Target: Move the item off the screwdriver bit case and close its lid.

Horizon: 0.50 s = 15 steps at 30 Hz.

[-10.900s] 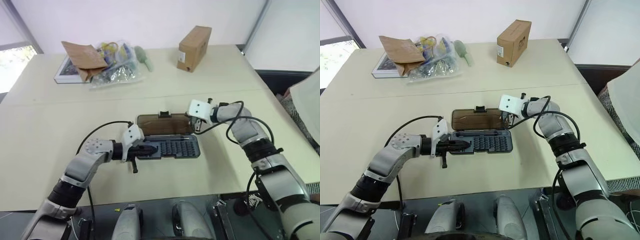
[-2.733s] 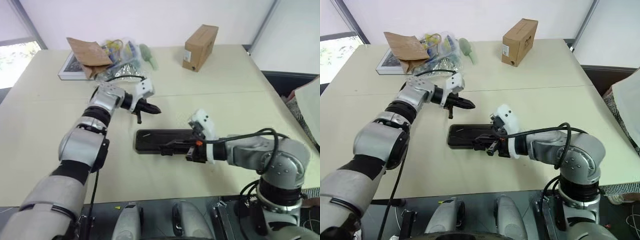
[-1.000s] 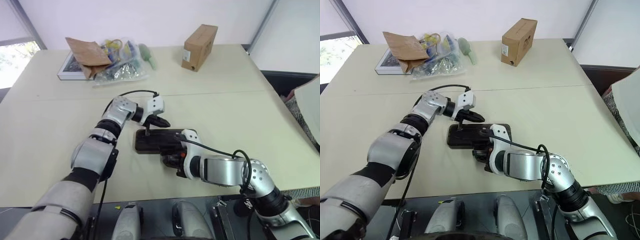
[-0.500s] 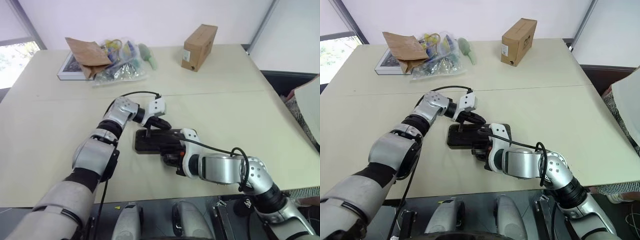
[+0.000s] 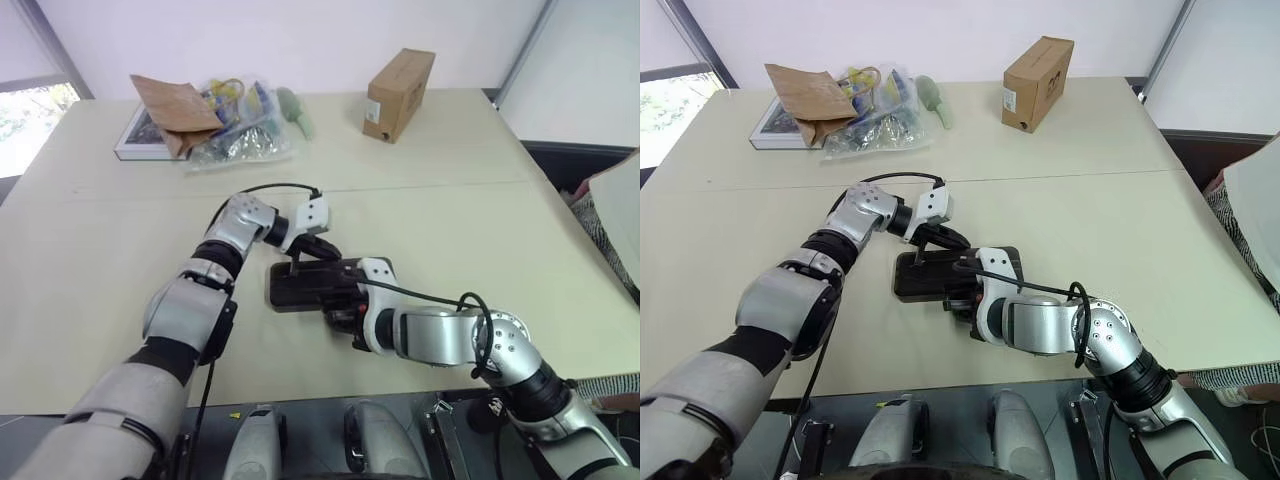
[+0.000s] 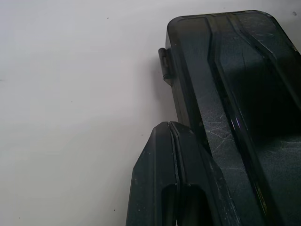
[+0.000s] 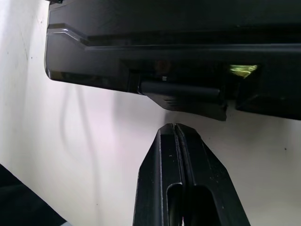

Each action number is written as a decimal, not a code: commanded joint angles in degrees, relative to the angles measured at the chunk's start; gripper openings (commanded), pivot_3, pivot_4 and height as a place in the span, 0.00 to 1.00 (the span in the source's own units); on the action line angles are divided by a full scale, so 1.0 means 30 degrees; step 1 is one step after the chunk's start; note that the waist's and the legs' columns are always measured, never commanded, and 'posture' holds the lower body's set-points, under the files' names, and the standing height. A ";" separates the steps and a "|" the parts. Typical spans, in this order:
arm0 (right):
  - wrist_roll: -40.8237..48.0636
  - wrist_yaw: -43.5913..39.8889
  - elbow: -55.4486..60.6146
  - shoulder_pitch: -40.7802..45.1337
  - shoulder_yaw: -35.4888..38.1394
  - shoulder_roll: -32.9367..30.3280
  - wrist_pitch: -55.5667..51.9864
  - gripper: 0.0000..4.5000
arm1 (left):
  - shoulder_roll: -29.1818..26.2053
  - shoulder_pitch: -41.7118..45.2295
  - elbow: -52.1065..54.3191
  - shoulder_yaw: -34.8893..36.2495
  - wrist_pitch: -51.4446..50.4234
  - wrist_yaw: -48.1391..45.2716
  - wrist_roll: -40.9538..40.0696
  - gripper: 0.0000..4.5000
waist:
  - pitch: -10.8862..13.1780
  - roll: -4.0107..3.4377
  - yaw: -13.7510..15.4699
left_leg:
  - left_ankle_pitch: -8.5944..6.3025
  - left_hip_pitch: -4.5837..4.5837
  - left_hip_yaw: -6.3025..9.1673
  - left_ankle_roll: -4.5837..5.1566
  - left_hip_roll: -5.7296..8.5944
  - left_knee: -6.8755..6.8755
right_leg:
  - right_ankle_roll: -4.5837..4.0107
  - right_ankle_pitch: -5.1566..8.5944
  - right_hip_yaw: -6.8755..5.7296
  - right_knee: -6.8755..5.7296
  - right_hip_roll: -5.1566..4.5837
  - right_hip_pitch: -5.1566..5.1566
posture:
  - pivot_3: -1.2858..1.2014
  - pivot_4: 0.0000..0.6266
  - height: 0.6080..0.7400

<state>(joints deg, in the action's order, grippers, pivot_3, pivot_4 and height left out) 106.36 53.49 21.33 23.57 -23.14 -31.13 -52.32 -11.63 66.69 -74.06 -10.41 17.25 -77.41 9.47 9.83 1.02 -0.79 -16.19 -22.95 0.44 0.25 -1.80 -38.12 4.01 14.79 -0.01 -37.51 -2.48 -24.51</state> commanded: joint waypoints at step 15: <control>-0.4485 -0.1880 -0.0687 0.0500 0.0417 0.0303 -0.2034 0.01 | 0.0006 -0.0218 0.0471 -0.0101 0.0452 -0.0409 0.0035 0.00 | -0.0012 0.0000 -0.0019 | 0.0000 0.0017 -0.0001 0.0000 0.0000 0.0000 | -0.0001 -0.0001 0.0001 -0.0005 0.0002 0.0007 | 0.52 0.24 1.00</control>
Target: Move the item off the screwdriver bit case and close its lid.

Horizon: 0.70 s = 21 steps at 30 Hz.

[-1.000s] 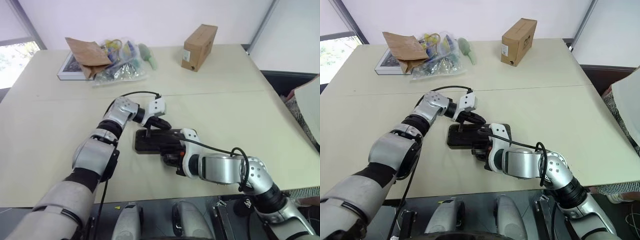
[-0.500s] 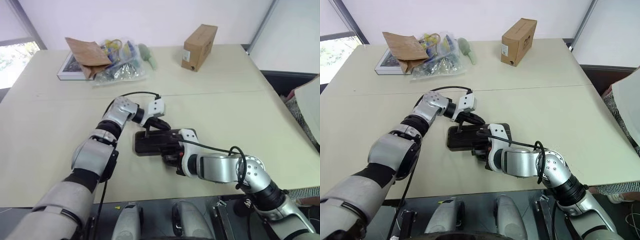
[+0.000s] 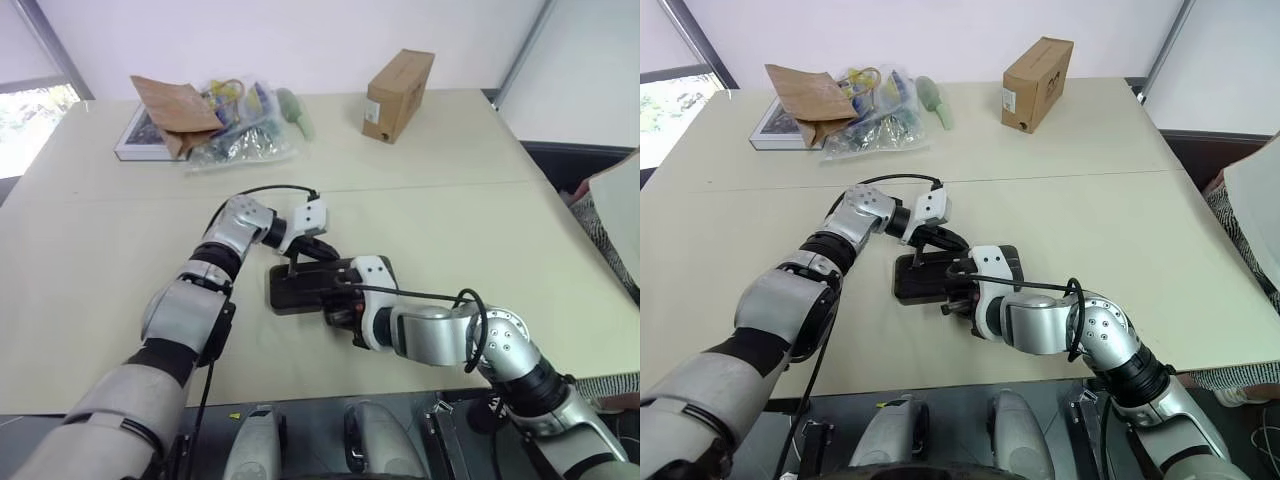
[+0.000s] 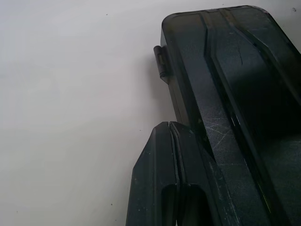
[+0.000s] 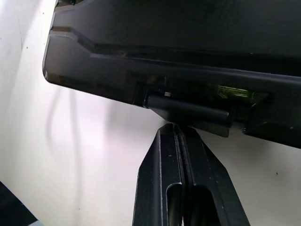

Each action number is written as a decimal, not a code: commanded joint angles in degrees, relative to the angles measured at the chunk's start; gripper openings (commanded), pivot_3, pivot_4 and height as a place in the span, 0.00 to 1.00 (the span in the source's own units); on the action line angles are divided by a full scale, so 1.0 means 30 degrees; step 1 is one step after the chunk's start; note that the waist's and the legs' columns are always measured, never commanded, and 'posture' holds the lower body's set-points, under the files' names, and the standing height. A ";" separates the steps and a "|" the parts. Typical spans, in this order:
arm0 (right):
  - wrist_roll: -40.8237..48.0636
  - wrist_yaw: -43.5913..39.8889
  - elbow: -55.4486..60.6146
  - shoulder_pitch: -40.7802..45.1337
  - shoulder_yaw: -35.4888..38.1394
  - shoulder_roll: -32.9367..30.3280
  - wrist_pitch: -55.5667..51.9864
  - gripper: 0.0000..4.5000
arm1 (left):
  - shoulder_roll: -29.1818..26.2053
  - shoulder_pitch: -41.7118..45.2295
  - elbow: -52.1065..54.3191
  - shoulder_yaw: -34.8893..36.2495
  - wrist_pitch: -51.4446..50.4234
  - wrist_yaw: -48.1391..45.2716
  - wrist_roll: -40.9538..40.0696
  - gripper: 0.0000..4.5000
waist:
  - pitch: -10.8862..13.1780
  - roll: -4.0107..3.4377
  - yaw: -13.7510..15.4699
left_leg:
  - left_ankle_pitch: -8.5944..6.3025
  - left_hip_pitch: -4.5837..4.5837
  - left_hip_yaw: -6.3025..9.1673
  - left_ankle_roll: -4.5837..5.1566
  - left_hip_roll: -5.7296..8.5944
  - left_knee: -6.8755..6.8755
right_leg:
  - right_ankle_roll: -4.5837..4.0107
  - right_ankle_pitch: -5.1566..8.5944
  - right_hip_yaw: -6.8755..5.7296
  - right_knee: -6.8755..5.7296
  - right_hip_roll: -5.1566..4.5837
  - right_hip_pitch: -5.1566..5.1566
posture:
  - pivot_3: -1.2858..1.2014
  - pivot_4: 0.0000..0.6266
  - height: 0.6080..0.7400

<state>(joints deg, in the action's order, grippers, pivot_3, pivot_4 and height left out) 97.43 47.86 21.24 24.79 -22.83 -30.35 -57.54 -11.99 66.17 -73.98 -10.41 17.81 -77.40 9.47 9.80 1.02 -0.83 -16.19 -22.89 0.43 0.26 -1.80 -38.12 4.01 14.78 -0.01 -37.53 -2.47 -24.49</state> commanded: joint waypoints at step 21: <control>-0.4720 -0.1437 -0.0944 0.0437 0.1732 0.1825 -0.2780 0.01 | -0.0212 -0.1217 0.0903 -0.1207 0.1678 -0.1322 0.0930 0.00 | -0.0025 0.0002 -0.0129 | -0.0002 0.0124 -0.0013 0.0002 -0.0017 0.0007 | -0.0005 0.0000 0.0025 -0.0026 0.0024 0.0079 | 0.52 0.24 1.00</control>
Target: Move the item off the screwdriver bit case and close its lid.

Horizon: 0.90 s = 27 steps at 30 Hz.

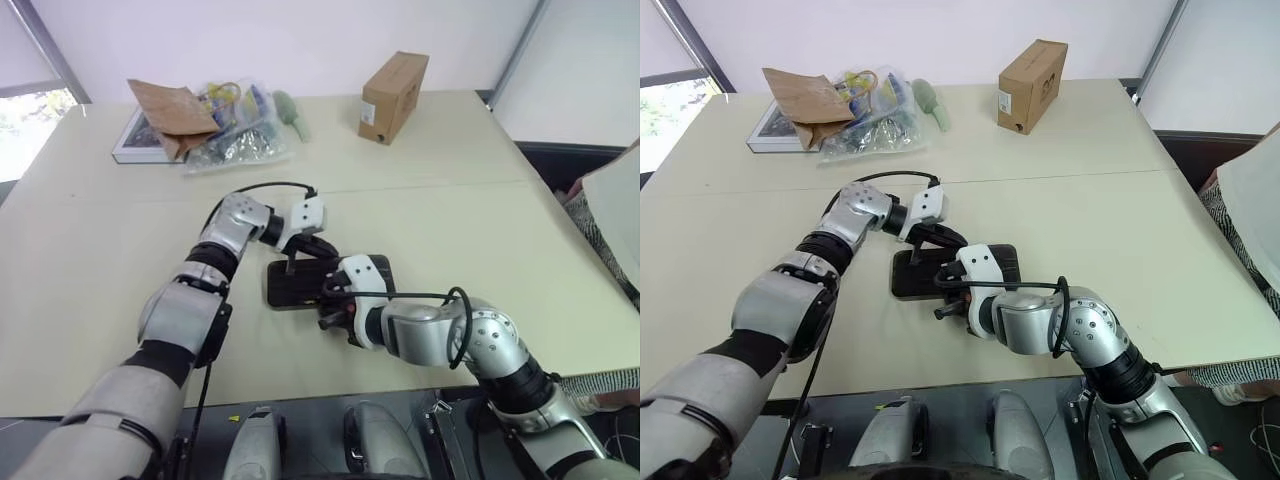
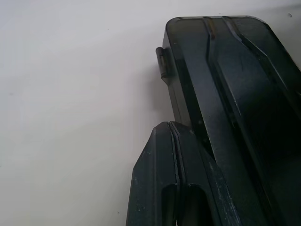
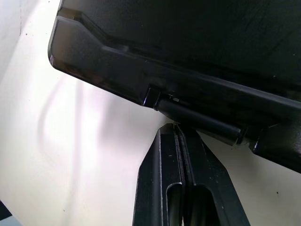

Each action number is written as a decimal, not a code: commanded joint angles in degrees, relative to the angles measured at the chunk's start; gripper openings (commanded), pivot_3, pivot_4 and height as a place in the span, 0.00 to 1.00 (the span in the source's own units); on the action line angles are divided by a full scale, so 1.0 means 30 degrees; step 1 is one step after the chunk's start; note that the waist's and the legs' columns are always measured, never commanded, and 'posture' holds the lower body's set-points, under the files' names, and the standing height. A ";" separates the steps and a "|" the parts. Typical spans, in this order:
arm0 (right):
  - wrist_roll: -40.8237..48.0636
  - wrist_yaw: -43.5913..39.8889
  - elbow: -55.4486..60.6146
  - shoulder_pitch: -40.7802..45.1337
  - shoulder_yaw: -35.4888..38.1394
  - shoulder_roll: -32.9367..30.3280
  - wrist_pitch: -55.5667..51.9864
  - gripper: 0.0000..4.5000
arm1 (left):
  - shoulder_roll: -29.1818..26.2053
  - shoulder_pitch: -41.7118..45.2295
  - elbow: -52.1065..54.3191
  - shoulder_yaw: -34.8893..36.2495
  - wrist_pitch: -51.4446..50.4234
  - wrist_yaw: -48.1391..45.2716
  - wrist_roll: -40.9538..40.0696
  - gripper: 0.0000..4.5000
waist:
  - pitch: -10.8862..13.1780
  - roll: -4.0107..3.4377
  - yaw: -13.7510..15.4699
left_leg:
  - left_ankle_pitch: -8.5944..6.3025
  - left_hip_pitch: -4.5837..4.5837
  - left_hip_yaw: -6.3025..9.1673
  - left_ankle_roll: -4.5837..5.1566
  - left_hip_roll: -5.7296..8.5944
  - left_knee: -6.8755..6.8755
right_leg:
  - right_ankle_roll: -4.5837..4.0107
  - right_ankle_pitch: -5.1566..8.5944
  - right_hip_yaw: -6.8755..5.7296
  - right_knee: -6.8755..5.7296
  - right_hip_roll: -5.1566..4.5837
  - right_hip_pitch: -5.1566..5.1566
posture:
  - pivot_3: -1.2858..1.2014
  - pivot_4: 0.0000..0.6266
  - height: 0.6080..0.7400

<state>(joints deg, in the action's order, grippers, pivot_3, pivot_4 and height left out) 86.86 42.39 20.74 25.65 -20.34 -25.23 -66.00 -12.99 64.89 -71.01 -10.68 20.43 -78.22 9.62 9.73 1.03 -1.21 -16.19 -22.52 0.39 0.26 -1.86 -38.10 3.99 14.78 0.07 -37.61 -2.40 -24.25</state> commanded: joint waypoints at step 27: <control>-0.0507 -0.0967 0.0106 -0.0145 0.2112 0.0033 -0.1841 0.01 | -0.0341 -0.0741 -0.0363 -0.1449 0.2511 0.1968 0.1466 0.00 | -0.0045 0.0015 0.0148 | -0.0013 0.0010 -0.0006 0.0021 0.0003 0.0013 | -0.0002 0.0003 0.0006 0.0005 -0.0006 0.0017 | 0.52 0.24 1.00</control>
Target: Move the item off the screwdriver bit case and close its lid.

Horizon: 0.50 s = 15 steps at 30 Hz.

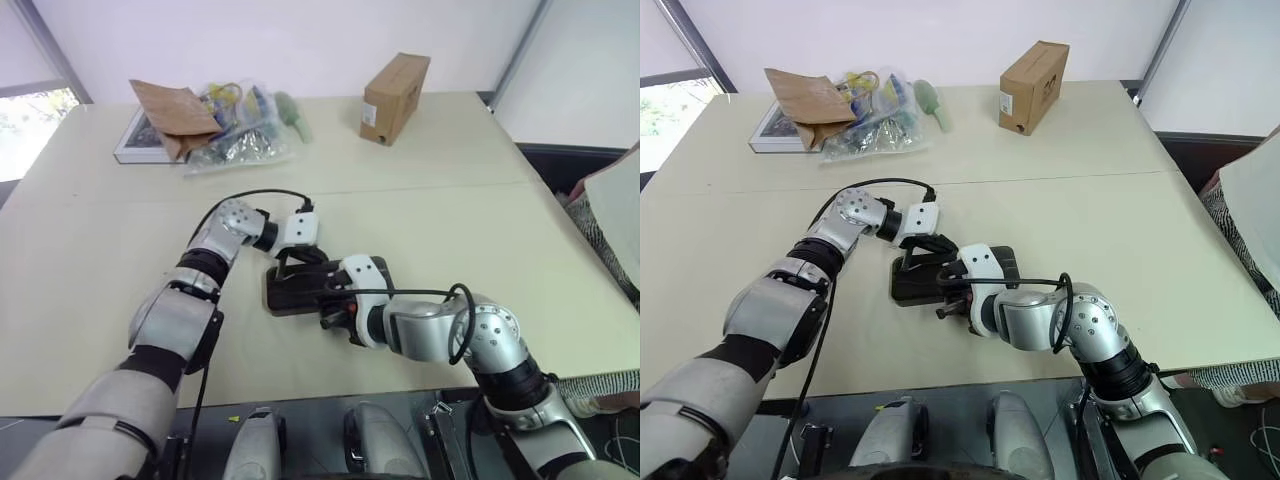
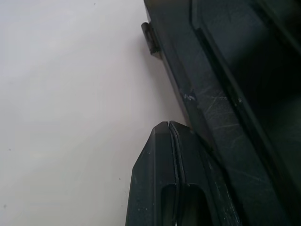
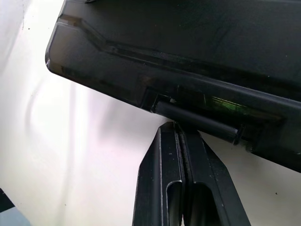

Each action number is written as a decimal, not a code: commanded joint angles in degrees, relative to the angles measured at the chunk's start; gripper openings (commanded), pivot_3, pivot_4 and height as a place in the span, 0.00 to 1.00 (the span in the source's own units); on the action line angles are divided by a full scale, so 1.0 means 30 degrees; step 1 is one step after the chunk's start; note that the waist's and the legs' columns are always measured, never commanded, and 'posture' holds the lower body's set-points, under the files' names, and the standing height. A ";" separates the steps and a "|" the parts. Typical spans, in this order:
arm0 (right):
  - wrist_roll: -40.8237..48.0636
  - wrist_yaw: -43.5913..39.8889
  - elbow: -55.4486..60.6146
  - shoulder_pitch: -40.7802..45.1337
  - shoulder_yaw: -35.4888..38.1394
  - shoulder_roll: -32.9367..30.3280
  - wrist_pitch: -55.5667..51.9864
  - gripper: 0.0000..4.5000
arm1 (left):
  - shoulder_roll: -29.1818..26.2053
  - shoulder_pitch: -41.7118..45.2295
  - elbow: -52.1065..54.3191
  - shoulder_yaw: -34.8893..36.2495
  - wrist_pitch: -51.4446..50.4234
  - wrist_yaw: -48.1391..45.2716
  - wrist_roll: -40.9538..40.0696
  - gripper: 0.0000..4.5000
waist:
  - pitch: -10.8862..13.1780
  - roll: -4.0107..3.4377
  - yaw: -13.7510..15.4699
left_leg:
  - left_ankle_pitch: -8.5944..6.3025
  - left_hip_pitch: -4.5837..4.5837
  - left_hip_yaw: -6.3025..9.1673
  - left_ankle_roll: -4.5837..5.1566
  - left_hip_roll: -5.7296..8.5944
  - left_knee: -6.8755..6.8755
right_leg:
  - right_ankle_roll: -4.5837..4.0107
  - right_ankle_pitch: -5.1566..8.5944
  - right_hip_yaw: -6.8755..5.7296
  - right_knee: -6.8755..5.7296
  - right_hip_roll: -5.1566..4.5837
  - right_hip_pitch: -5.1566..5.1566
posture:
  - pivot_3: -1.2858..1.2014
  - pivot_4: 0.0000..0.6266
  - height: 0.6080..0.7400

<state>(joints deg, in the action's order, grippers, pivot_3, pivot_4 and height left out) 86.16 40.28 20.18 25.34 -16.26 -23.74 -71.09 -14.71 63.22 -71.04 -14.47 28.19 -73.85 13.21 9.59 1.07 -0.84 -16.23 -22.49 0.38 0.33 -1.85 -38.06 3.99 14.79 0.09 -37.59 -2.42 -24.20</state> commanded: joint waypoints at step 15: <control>0.1392 -0.5926 0.5481 -0.0155 0.2436 -0.7096 -0.1306 0.01 | -0.1680 0.0207 0.1362 0.3370 -0.2328 0.3127 -0.2793 0.00 | 0.0021 0.0009 0.0035 | -0.0001 -0.0123 0.0026 0.0001 0.0005 -0.0002 | 0.0005 0.0000 -0.0036 0.0034 -0.0014 -0.0087 | 0.52 0.24 1.00</control>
<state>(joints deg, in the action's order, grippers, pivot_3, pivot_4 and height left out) 88.53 26.18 32.48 25.07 -11.94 -42.56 -75.03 -18.65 63.31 -69.95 -6.98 22.43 -65.46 7.69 9.66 1.10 -0.74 -16.23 -22.88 0.46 0.33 -1.83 -38.07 4.00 14.79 -0.03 -37.47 -2.46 -24.47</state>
